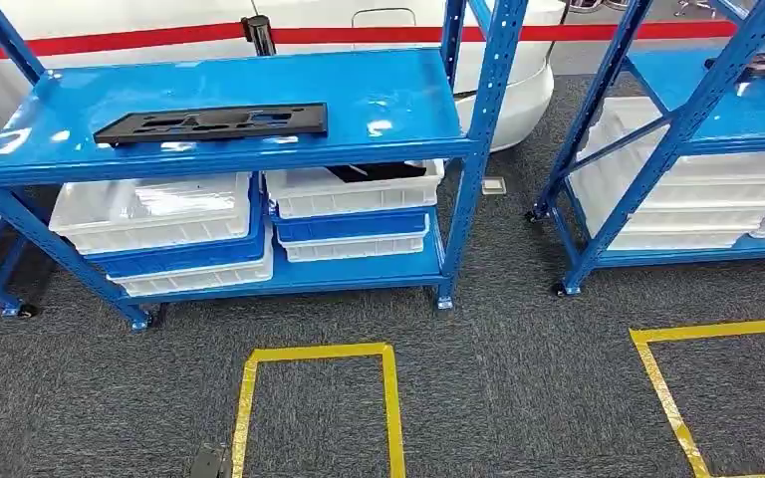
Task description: Take the parts from the cabinet and place them on the table.
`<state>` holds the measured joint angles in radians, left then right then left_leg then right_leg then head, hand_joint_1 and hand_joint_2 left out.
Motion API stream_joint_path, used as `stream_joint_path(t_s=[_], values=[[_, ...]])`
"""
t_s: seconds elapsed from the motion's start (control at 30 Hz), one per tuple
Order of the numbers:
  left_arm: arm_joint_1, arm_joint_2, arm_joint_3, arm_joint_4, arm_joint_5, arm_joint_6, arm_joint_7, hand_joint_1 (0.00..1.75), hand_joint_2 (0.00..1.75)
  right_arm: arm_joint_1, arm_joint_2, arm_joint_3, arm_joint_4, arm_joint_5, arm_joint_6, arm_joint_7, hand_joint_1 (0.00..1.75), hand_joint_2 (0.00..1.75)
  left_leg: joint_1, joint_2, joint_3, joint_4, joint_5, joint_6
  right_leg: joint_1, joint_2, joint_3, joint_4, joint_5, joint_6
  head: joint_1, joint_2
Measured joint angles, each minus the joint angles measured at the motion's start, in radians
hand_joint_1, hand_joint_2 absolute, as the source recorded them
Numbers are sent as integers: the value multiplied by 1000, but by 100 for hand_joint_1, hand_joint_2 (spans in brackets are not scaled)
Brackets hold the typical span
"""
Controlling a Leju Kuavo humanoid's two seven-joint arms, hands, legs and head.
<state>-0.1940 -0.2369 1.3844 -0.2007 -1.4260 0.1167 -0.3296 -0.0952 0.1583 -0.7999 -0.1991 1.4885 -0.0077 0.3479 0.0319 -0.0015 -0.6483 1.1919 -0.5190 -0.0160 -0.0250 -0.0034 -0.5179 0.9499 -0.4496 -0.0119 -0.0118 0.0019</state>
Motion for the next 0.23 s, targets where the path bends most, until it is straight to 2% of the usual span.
stream_joint_path(t_s=[0.03, 0.07, 0.1, 0.13, 0.2, 0.23], values=[[-1, 0, 0, 0, 0, 0, 0, 0, 0, 0, 1, 0, 0, 0, 0, 0, 0, 0, 0, 7, 56, -111, 49, 4, 0, 0, 2, 0, 0, 1, -1, 0], [-1, 0, 0, 0, 0, 0, 0, 0, 0, -1, 2, 0, 0, 0, 0, 0, 0, 0, 0, 23, 100, -188, 75, 9, 2, -1, 4, 0, -2, 4, -1, 0], [-4, 0, 0, 0, 0, 0, 0, 0, 0, 0, 2, 0, 0, 0, 0, 0, 0, 0, -9, 24, 101, -198, 72, 11, 14, -2, 3, 2, -4, 9, 0, 0], [-5, 0, 0, 0, 0, 0, 0, 0, 0, 0, 2, 0, 0, 0, 0, 0, 0, 0, -11, 16, 96, -200, 73, 18, 14, -2, 1, 2, -6, 14, 4, 0], [-4, 0, 0, 0, 0, 0, 0, 0, 0, 0, 2, 0, 0, 0, 0, 0, 0, 0, -19, 9, 93, -199, 73, 29, 13, -9, 1, -5, -3, 29, 3, 0], [-5, 0, 0, 0, 0, 0, 0, 0, 0, -1, 2, 0, 0, 0, 0, 0, 0, 0, -19, 6, 95, -209, 80, 40, 18, -13, 3, -6, -3, 39, 2, 0]])
